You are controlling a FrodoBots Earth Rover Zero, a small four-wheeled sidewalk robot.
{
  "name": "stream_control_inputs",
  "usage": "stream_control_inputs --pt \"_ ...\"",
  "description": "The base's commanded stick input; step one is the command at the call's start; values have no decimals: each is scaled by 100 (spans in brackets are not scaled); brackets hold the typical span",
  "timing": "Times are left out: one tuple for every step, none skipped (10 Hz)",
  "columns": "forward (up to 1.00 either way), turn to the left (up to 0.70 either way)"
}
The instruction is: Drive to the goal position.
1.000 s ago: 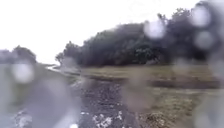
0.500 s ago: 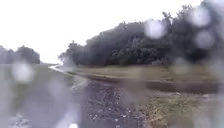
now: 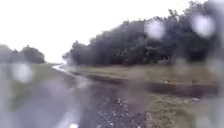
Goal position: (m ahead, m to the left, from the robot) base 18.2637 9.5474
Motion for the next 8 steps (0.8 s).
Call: stream_control_inputs --pt "85 34" --pt "85 23" --pt "85 13" --pt "85 5" --pt "85 0" --pt "85 0" --pt "85 2" --pt "85 11"
